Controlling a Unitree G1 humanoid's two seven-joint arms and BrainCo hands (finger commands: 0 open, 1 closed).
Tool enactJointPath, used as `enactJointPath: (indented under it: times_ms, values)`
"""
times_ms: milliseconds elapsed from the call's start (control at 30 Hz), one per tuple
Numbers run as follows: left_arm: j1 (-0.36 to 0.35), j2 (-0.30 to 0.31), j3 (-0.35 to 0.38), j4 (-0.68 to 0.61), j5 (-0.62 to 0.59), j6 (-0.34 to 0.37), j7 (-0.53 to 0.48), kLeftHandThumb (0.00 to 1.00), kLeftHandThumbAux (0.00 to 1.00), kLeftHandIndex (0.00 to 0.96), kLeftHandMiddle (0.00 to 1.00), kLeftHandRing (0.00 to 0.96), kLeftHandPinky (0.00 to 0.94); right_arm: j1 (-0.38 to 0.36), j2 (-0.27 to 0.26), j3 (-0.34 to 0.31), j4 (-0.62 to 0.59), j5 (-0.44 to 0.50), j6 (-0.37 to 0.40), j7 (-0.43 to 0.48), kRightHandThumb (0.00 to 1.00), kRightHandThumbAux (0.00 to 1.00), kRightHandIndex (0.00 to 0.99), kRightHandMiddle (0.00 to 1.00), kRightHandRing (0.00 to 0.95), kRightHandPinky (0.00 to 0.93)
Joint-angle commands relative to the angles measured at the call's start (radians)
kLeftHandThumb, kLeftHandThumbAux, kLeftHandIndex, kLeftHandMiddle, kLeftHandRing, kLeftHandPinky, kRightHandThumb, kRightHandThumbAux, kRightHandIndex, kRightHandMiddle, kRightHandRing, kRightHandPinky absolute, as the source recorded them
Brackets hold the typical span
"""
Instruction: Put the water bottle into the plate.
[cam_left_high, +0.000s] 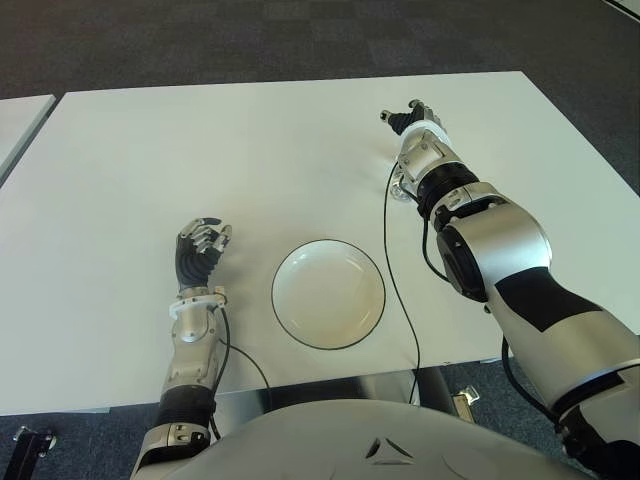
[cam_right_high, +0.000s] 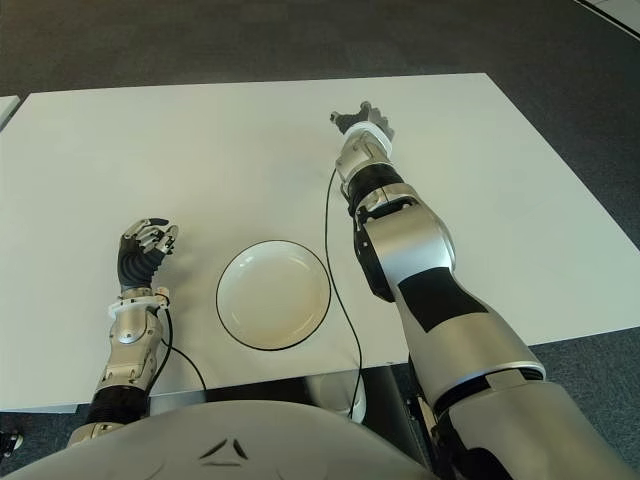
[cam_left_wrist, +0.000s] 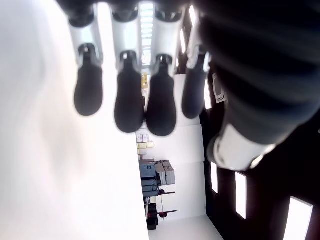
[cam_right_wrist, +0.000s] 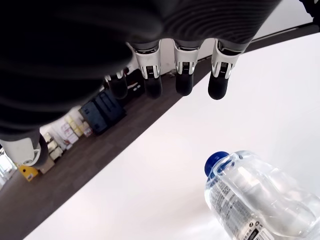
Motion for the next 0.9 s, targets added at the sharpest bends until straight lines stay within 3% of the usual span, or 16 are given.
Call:
enactJointPath:
  times_ms: [33,333,667,900]
  values:
    - [0.003,-0.006,0.006,0.008,-0.008,0.006,-0.012,0.707,0.711,0.436,0.687,0.664,0.631,0.015,-0.004,0.017,0.0,-0.005,-0.066,0.042,0.377,0.304,0.0,0.0,0.0,0.0]
    - [0.003,-0.006,0.004,0.009,0.001,-0.01,-0.007,0.707,0.711,0.436,0.693,0.672,0.645,0.015,-0.001,0.021,0.003,0.002,-0.071,0.056,0.448,0.272,0.0,0.0,0.0,0.0]
    - [0.007,-0.004,0.003,-0.004,-0.001,0.002,-0.01,0.707,0.711,0.436,0.692,0.669,0.639,0.013,0.012,0.048,0.007,-0.014,0.016,0.044,0.449,0.304,0.0,0.0,0.0,0.0]
    - [0.014,-0.004,0.004,-0.016,0.009,0.016,-0.001,0.707,0.711,0.436,0.688,0.665,0.633,0.05,0.008,0.038,0.009,0.0,0.029,0.02,0.467,0.327,0.0,0.0,0.0,0.0]
